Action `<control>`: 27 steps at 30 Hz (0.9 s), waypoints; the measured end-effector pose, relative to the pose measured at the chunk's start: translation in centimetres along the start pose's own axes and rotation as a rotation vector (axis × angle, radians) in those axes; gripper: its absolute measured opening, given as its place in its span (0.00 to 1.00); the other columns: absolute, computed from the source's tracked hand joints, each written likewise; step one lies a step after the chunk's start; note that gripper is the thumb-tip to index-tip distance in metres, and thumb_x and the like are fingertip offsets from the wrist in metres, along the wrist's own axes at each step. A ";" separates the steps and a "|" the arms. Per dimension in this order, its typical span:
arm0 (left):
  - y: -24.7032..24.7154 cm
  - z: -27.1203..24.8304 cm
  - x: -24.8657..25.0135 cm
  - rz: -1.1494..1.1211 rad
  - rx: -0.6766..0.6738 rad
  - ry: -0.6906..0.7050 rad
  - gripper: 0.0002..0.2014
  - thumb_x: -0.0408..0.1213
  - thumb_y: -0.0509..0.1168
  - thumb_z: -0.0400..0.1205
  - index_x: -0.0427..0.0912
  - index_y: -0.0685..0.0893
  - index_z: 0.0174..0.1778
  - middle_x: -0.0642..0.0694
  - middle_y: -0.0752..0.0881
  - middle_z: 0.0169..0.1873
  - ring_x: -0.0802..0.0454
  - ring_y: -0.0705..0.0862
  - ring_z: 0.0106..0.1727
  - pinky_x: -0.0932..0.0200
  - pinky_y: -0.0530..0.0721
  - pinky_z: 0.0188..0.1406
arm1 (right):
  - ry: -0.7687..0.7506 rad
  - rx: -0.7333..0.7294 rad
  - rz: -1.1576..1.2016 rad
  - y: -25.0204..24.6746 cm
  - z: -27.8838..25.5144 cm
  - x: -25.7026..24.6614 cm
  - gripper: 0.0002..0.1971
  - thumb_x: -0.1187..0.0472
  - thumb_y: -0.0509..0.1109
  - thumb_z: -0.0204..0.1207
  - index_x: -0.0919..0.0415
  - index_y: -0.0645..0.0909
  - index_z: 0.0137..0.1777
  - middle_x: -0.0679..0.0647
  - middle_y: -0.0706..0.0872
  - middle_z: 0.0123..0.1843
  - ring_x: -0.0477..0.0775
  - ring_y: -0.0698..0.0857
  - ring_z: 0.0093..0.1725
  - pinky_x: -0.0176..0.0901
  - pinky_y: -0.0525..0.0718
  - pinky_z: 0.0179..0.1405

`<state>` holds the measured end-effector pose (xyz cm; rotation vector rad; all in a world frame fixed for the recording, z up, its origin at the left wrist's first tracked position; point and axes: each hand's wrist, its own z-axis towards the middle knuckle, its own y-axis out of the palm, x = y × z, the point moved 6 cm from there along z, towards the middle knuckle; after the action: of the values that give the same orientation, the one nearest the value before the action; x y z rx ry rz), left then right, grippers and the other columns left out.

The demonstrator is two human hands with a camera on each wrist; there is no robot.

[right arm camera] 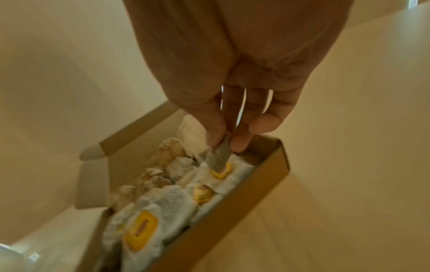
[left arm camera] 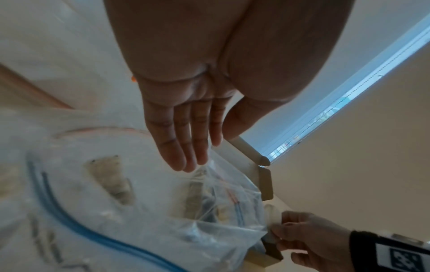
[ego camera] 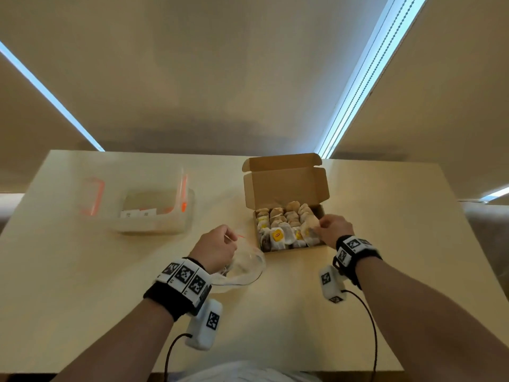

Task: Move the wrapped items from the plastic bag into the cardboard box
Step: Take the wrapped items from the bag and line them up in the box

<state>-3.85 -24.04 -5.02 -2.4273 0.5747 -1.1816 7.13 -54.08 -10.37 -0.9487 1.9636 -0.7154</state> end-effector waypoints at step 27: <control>8.2 4.6 -5.8 1.050 -0.240 0.030 0.31 0.45 0.69 0.80 0.39 0.71 0.77 0.38 0.74 0.74 0.38 0.76 0.72 0.43 0.74 0.74 | -0.444 0.059 0.097 1.2 -6.9 -7.6 0.09 0.52 0.77 0.75 0.54 0.81 0.46 0.48 0.87 0.43 0.53 0.86 0.45 0.42 0.83 0.45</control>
<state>-4.98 -27.26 -15.53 -1.7629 1.7719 -0.6860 3.67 -46.29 -4.58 -0.8823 1.5767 -0.4566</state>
